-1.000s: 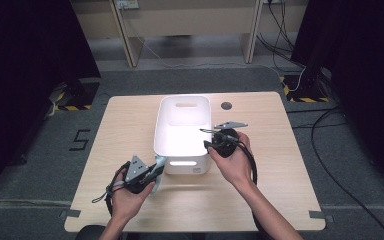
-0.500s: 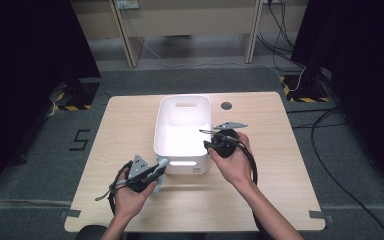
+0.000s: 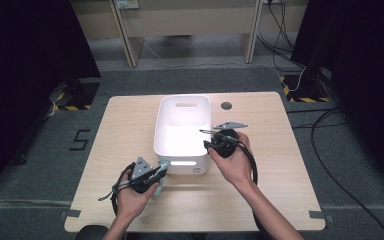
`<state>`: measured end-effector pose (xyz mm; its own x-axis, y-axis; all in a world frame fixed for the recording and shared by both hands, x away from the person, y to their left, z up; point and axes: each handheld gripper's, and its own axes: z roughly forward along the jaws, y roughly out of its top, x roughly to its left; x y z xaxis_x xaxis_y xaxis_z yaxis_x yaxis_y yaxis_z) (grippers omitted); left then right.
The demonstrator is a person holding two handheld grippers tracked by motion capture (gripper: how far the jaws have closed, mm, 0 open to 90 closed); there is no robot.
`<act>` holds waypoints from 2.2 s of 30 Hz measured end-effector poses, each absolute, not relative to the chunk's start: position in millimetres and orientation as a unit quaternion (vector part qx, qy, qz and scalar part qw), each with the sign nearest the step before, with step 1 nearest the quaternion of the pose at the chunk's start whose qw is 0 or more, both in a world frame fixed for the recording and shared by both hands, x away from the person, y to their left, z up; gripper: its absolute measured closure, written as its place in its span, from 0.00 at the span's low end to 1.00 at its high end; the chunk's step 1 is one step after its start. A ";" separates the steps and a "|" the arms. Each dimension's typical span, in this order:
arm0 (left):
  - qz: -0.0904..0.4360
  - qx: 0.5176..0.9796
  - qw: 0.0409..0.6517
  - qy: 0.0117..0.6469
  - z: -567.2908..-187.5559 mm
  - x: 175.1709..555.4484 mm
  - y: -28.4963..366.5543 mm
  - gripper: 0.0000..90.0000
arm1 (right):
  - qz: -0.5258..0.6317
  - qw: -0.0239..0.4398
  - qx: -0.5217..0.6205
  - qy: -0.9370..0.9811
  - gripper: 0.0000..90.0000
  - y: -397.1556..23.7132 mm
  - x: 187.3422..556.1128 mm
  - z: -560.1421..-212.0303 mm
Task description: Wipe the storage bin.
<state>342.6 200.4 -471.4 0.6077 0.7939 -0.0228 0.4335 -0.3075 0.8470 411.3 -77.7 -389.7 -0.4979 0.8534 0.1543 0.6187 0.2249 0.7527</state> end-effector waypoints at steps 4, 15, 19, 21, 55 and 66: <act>0.202 0.784 0.434 0.395 -475.5 343.5 199.3 0.88 | 0.399 0.147 0.479 0.768 0.75 -77.8 411.4 -389.8; 0.184 0.794 0.418 0.401 -487.6 348.0 196.9 0.88 | 0.399 0.145 0.479 0.768 0.75 -78.2 411.7 -389.9; 0.181 0.796 0.414 0.402 -489.3 348.8 196.6 0.88 | 0.400 0.146 0.479 0.768 0.75 -78.4 411.7 -389.9; 0.179 0.796 0.413 0.403 -490.2 349.2 196.4 0.88 | 0.399 0.145 0.479 0.768 0.75 -78.3 411.6 -389.9; 0.149 0.817 0.378 0.408 -504.7 358.4 184.6 0.88 | 0.401 0.144 0.481 0.766 0.75 -78.5 411.9 -390.1; 0.147 0.820 0.379 0.403 -505.5 359.0 179.0 0.88 | 0.402 0.143 0.482 0.765 0.75 -78.7 412.0 -390.2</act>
